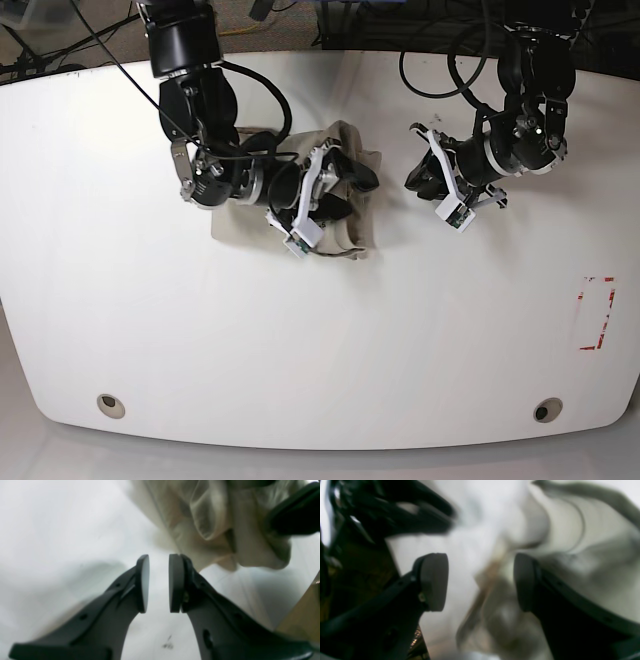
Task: Fold the T-shirt properly
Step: 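Fold the strip in half, bringing the right gripper's end onto the other half, then grasp the folded bundle sides with both grippers and squeeze them together, then rotate the bundle with both grippers so it lies lengthwise, then pull the bundle's corner with the right gripper to square it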
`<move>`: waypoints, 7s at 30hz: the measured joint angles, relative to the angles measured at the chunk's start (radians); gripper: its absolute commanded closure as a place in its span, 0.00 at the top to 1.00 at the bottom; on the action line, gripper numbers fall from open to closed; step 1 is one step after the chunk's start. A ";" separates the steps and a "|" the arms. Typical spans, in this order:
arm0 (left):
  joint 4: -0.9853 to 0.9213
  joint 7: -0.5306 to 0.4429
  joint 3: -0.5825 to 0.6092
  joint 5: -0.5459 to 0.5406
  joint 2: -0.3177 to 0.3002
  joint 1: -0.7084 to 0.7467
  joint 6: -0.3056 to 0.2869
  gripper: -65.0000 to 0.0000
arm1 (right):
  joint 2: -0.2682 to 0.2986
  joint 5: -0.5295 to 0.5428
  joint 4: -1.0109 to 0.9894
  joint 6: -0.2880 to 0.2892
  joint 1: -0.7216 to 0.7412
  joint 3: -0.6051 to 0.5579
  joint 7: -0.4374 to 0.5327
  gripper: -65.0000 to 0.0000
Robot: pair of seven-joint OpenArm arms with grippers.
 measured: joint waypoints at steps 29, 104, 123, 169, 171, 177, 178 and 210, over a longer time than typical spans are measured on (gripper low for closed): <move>0.027 0.008 0.166 0.009 0.019 -0.085 0.000 0.19 | 0.163 -0.004 -0.074 -0.003 0.032 0.224 0.014 0.29; -0.333 -0.064 0.313 0.332 0.095 -0.224 -0.157 0.19 | 0.135 -0.509 -0.203 0.094 -0.017 0.298 0.257 0.28; -0.395 -0.063 0.309 0.370 -0.066 -0.447 -0.154 0.19 | -0.008 -0.519 0.041 0.090 -0.118 0.084 0.102 0.28; -0.058 0.008 0.026 0.378 -0.005 0.020 -0.154 0.19 | -0.233 -0.504 -0.065 0.098 0.100 0.089 -0.014 0.28; -0.072 -0.016 0.026 0.373 0.002 0.024 -0.153 0.19 | -0.233 -0.505 -0.077 0.096 0.098 0.073 -0.013 0.28; -0.077 -0.015 0.023 0.371 0.003 0.055 -0.151 0.19 | -0.229 -0.509 -0.151 0.094 0.101 0.064 -0.010 0.28; -0.077 -0.019 0.022 0.366 0.002 0.060 -0.151 0.19 | -0.229 -0.507 -0.174 0.095 0.106 0.064 -0.002 0.28; 0.076 -0.007 -0.058 0.374 0.007 0.051 -0.151 0.19 | -0.156 -0.516 -0.303 0.086 0.361 0.225 0.099 0.28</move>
